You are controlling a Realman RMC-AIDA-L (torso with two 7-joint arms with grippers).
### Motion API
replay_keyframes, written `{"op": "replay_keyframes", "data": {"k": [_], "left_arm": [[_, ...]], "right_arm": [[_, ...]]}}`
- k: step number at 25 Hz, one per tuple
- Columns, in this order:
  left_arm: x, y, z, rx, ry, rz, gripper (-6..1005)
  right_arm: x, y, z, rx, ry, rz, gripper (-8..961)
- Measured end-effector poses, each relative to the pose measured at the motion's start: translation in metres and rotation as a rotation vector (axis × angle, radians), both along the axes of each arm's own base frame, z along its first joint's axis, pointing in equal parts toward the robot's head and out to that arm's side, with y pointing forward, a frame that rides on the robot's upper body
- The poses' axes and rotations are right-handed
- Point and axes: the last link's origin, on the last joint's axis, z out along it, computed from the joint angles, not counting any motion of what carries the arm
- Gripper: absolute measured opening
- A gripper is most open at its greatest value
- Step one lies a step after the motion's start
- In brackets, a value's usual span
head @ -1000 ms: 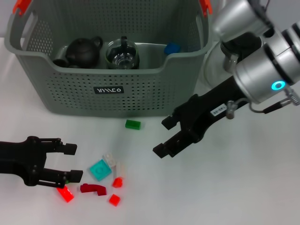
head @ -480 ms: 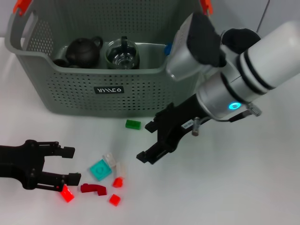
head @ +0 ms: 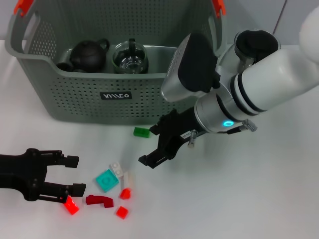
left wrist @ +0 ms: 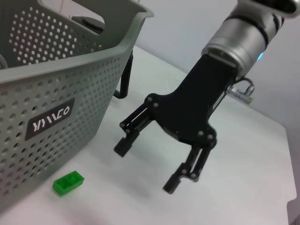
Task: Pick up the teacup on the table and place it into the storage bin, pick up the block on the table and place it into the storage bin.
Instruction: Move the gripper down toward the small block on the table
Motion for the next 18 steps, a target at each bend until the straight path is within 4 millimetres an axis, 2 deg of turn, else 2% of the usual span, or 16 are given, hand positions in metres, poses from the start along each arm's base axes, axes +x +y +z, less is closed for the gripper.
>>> {"op": "replay_keyframes", "data": {"k": [8, 18], "left_arm": [[0.000, 0.000, -0.002, -0.003, -0.005, 0.002, 859], [-0.001, 0.000, -0.003, -0.002, -0.005, 0.007, 859]], "right_arm": [[0.009, 0.006, -0.008, 0.062, 0.008, -0.022, 898], [0.014, 0.004, -0.022, 0.085, 0.006, -0.009, 899]]}}
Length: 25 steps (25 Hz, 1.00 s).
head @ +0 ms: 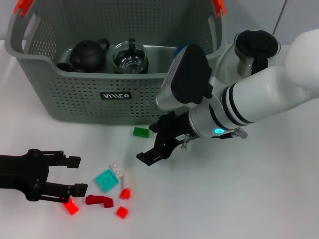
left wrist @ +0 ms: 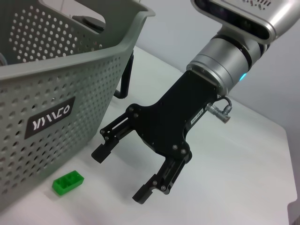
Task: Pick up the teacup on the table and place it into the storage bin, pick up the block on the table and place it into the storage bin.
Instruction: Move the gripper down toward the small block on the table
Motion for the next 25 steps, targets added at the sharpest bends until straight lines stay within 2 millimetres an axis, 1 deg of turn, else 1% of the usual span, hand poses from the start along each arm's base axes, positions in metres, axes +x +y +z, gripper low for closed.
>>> {"op": "replay_keyframes", "data": {"k": [8, 17, 21, 25], "left_arm": [[-0.001, -0.001, -0.001, 0.001, 0.001, 0.003, 859], [-0.001, 0.000, -0.001, 0.001, 0.001, 0.002, 859], [-0.001, -0.001, 0.001, -0.002, 0.003, 0.003, 859], [-0.001, -0.004, 0.005, -0.025, -0.002, -0.004, 859]], "right_arm": [[0.004, -0.003, -0.007, 0.014, -0.015, 0.026, 898], [0.003, -0.005, -0.009, 0.012, -0.010, 0.036, 900], [-0.002, -0.008, -0.004, -0.040, 0.039, 0.028, 900], [-0.009, -0.012, 0.007, -0.121, 0.089, 0.010, 899]]}}
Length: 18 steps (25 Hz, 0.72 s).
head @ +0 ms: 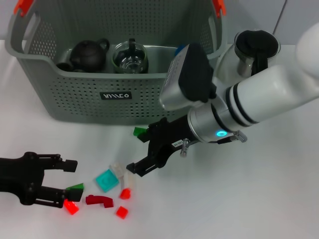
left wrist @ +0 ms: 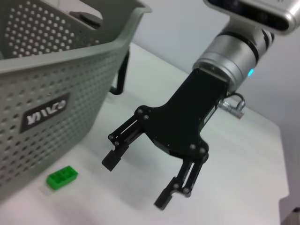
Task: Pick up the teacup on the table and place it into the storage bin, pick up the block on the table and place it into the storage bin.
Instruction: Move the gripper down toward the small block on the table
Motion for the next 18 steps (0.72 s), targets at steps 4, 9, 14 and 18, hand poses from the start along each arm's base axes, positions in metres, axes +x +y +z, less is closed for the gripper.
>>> {"op": "replay_keyframes", "data": {"k": [4, 9, 14, 18], "left_arm": [[-0.003, -0.002, 0.007, -0.008, 0.016, 0.001, 859], [-0.007, -0.002, 0.014, -0.026, 0.056, 0.015, 859], [-0.005, -0.004, 0.017, -0.066, 0.075, 0.014, 859], [-0.005, -0.004, 0.017, -0.087, 0.089, 0.026, 859]], "right_arm": [[-0.010, -0.004, 0.018, -0.067, 0.061, -0.019, 899], [-0.015, -0.011, 0.044, -0.160, 0.135, -0.041, 899], [-0.009, -0.023, 0.069, -0.308, 0.127, -0.056, 898], [0.002, -0.025, 0.088, -0.357, 0.084, -0.095, 898]]}}
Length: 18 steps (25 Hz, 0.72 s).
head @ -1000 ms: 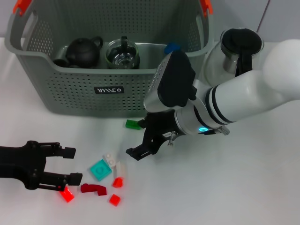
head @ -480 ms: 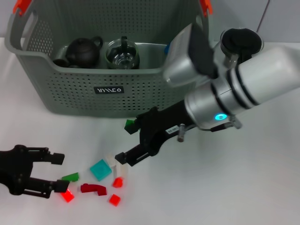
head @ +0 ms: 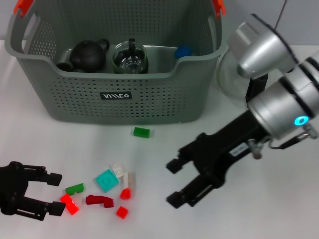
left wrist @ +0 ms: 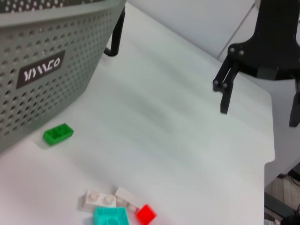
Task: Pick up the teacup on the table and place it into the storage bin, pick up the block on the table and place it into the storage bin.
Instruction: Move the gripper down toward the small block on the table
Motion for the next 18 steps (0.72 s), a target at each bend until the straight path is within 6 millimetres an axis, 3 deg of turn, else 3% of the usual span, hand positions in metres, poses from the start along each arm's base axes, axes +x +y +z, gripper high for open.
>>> {"op": "replay_keyframes", "data": {"k": [8, 18], "left_arm": [[0.002, 0.007, -0.001, -0.005, 0.045, 0.033, 859], [0.011, 0.017, -0.003, -0.023, 0.067, 0.003, 859]], "right_arm": [[0.012, 0.007, 0.021, 0.028, -0.006, -0.051, 899], [0.014, 0.007, 0.017, 0.038, -0.004, -0.052, 899]]}}
